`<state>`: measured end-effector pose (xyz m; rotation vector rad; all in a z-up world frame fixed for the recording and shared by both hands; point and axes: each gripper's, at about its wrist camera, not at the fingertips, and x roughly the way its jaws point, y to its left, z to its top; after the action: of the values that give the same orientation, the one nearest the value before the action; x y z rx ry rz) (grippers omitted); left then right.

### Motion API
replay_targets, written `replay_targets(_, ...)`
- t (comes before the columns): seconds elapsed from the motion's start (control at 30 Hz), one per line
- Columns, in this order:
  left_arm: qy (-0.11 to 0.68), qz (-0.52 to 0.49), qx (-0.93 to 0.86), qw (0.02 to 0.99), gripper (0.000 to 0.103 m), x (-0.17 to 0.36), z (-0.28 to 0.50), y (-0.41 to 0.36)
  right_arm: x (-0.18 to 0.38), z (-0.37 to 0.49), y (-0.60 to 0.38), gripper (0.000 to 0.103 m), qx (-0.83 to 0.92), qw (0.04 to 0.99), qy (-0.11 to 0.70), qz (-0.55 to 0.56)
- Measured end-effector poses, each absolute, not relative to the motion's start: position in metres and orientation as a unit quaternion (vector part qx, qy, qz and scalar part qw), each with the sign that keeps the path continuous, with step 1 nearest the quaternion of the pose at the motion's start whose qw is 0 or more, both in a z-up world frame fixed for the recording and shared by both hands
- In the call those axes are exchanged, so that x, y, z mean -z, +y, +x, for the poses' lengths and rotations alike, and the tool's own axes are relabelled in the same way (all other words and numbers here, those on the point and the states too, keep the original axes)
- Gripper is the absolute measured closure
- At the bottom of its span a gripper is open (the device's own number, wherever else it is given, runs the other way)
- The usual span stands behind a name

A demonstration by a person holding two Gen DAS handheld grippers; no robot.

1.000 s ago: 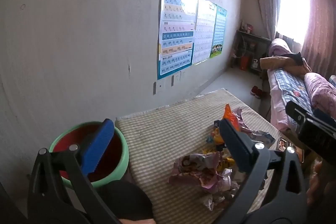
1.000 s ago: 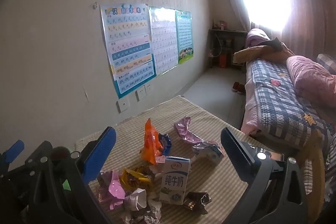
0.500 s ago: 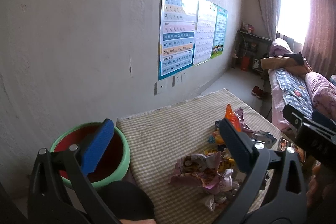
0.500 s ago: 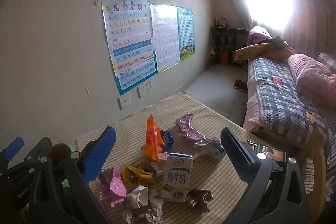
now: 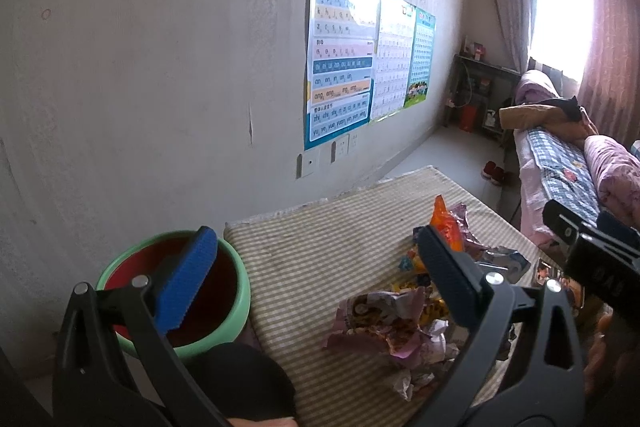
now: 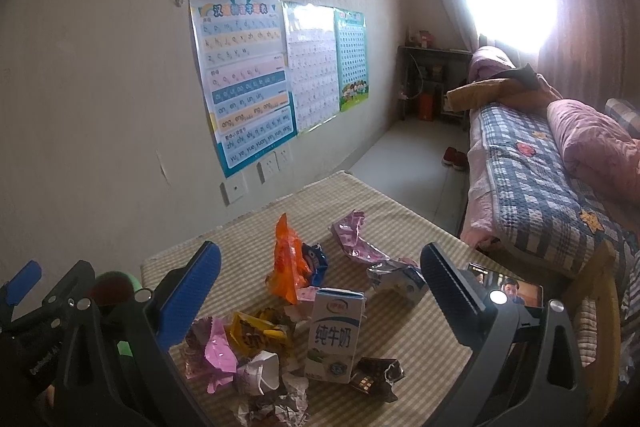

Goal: Collect trash

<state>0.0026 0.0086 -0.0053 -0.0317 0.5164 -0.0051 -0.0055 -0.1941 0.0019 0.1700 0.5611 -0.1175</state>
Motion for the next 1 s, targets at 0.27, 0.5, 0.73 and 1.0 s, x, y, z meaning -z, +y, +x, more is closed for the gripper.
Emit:
replay_targets(0.27,0.252,-0.017,0.003,0.967,0.005,0.0053,0.0037,0.0089,-0.0001,-0.0058,-0.1958,0.007,0.057,0.955,0.279,0.083)
replay_targets(0.5,0.25,-0.017,-0.004,0.968,0.005,0.0047,0.0037,0.0103,0.0007,-0.0057,-0.1978,0.007,0.059,0.955,0.28,0.084)
replay_targets(0.73,0.251,-0.022,-0.007,0.968,0.005,0.0048,0.0045,0.0144,0.0015,-0.0055,-0.199,0.007,0.06,0.954,0.282,0.084)
replay_targets(1.0,0.25,-0.028,-0.004,0.968,0.005,0.005,0.004,0.0165,0.0013,-0.0054,-0.1984,0.007,0.059,0.955,0.28,0.082)
